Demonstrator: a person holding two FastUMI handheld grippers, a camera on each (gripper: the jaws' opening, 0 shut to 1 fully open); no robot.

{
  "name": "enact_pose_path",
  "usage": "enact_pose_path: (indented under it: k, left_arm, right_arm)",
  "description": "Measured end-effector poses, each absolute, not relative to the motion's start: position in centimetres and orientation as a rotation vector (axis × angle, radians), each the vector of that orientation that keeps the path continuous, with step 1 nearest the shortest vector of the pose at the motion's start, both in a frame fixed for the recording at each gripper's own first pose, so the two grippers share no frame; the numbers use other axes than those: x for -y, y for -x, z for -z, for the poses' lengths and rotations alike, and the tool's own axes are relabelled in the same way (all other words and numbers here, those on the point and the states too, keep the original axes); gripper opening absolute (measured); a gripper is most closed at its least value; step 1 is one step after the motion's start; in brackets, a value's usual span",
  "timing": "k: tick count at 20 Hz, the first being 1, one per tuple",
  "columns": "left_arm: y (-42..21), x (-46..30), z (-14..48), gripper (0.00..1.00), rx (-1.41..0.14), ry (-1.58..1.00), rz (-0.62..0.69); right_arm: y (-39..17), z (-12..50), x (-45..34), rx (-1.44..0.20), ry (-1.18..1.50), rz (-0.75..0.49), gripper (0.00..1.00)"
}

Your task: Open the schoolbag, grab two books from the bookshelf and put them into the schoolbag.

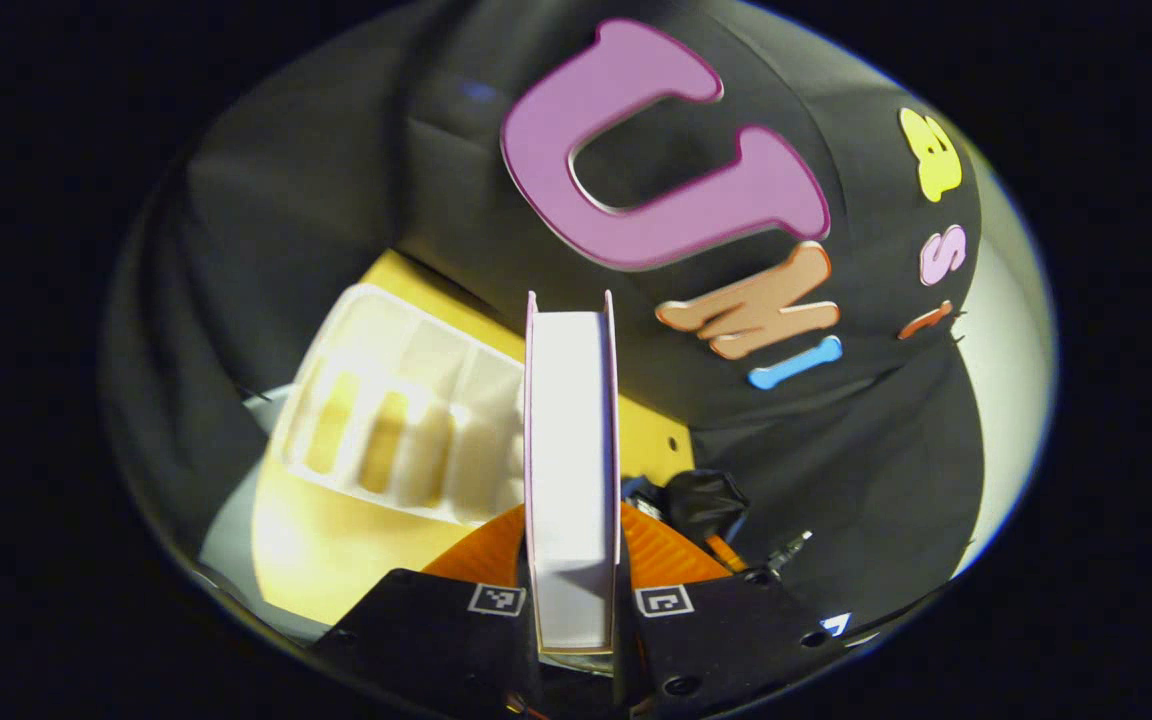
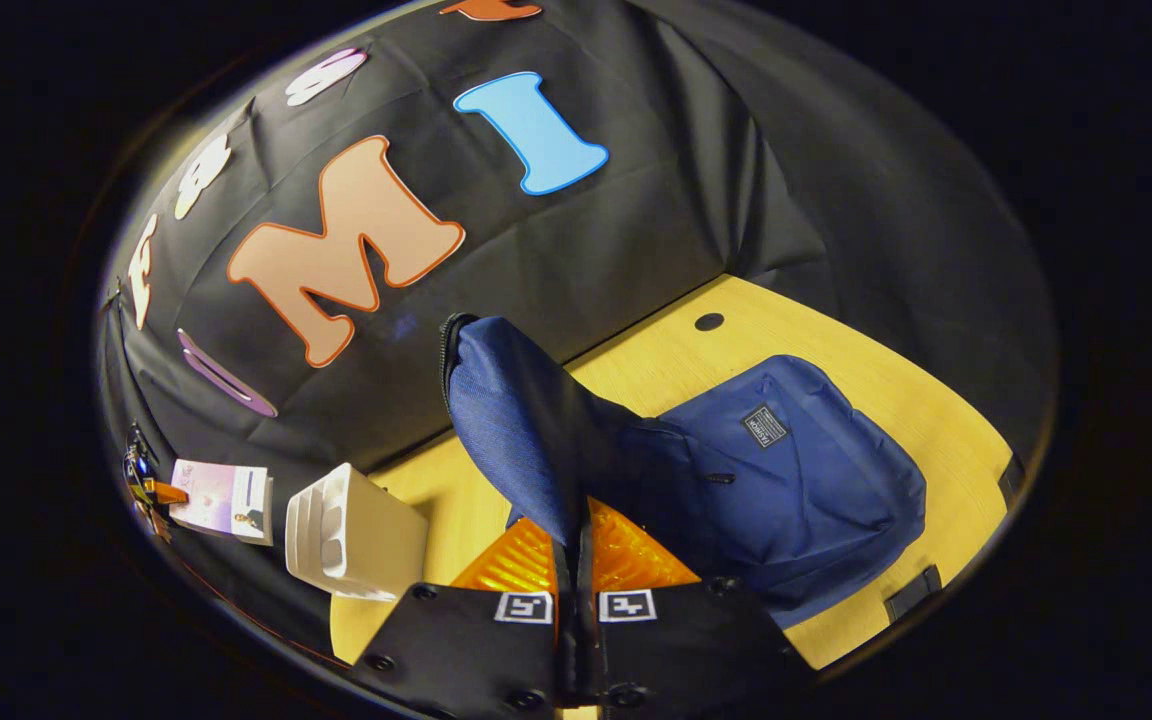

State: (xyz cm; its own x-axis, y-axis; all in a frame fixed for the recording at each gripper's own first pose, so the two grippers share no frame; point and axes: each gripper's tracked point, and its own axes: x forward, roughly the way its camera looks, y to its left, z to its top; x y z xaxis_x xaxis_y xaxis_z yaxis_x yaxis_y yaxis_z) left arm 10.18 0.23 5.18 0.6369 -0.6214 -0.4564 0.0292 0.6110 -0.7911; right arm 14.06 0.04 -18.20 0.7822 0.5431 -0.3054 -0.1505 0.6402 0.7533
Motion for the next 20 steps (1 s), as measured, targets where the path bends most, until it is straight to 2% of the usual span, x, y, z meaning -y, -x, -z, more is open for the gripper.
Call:
enact_pose_path:
  k: [1,2,3,6,10,15,20]
  left_arm:
    - [-10.4,2.3,-3.9,0.23,-0.822,0.860,0.454]
    - [-10.8,5.2,-2.8,0.26,-0.837,0.886,0.490]
    - [-11.0,8.2,-1.7,0.23,-0.856,0.925,0.526]
    - [-12.0,16.2,0.5,0.25,-0.911,1.046,0.628]
    - [-11.9,25.7,4.4,0.25,-1.016,1.036,0.728]
    - [-12.8,35.8,7.5,0.25,-1.115,1.023,0.833]
    - [-13.9,42.7,10.1,0.25,-1.195,1.041,0.881]
  right_arm:
    - [-14.0,18.1,0.0,-0.547,-0.785,-0.417,0.03]
    - [-14.0,18.2,0.1,-0.546,-0.784,-0.417,0.03]
    - [-14.0,18.1,0.2,-0.544,-0.786,-0.415,0.03]
    - [-13.9,17.9,0.7,-0.536,-0.801,-0.404,0.03]
    - [-13.8,17.5,1.4,-0.526,-0.806,-0.393,0.03]
    - [-13.5,17.2,1.8,-0.517,-0.816,-0.384,0.04]
    - [-13.2,16.8,2.8,-0.505,-0.825,-0.373,0.03]
